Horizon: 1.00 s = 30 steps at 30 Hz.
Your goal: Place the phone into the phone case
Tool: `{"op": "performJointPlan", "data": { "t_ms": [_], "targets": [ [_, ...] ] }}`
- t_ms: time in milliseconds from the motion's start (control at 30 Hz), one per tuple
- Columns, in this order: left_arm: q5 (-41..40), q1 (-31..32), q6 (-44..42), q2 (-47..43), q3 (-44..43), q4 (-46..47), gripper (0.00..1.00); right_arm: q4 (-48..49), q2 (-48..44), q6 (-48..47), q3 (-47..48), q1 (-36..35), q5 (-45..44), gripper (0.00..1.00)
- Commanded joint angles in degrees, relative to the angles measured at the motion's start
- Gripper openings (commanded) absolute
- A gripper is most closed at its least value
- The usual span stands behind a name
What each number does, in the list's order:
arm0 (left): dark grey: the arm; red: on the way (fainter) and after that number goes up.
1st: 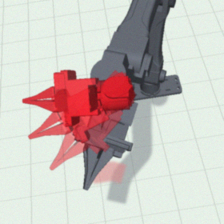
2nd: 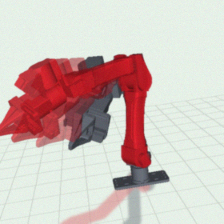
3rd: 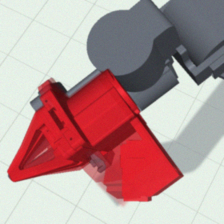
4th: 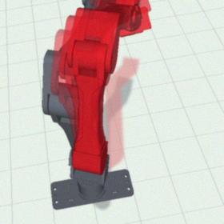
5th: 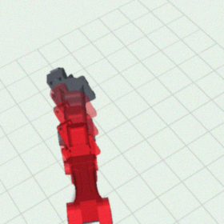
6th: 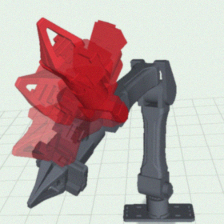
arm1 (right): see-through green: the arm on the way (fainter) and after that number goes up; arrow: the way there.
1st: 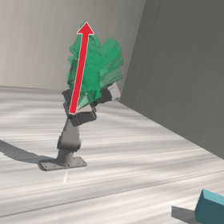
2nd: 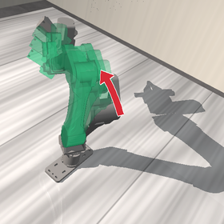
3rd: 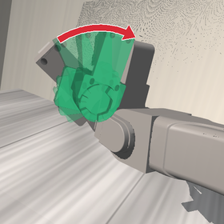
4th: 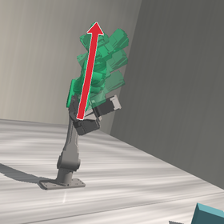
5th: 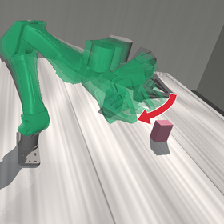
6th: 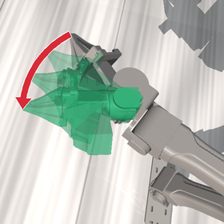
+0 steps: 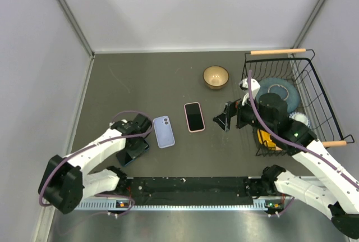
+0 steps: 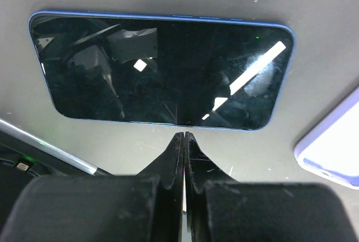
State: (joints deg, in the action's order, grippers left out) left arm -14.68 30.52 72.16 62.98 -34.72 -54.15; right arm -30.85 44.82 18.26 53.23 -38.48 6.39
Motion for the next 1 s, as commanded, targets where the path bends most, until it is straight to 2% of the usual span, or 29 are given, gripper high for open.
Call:
{"op": "performJointPlan", "data": {
  "t_ms": [0,167,333,467,567,700,867,967],
  "targets": [
    [-1.94,1.12,4.57,3.89,-1.41,1.05,0.0,3.25,0.27,0.64,-0.15,-0.19,0.2,0.99],
    [-1.58,2.44,4.57,8.29,-2.45,3.09,0.0,3.34,0.36,0.37,0.03,-0.19,0.11,0.99],
    [-7.63,2.44,3.78,14.18,-7.19,3.17,0.0,3.25,0.27,-0.07,-0.15,-0.19,-0.33,0.99],
    [-12.47,1.82,2.99,20.94,-13.43,-0.68,0.0,2.73,-0.52,-0.42,-0.32,-0.28,-0.94,0.99],
    [-15.12,-0.63,0.18,26.21,-19.41,-0.79,0.0,2.29,-1.57,-0.77,-0.59,-0.28,-2.08,0.99],
    [-14.76,-8.54,-7.02,32.46,-26.52,2.73,0.0,1.15,-2.54,-1.47,-0.59,-0.28,-3.05,0.99],
    [-20.55,-11.54,-12.57,29.15,-31.63,-0.16,0.0,-0.61,-3.86,-2.62,-0.5,-0.19,-5.33,0.99],
    [-23.64,-12.59,-8.8,25.28,-31.82,-7.7,0.0,-0.61,-4.04,-2.7,-0.85,-0.19,-6.13,0.99]
  ]
}}
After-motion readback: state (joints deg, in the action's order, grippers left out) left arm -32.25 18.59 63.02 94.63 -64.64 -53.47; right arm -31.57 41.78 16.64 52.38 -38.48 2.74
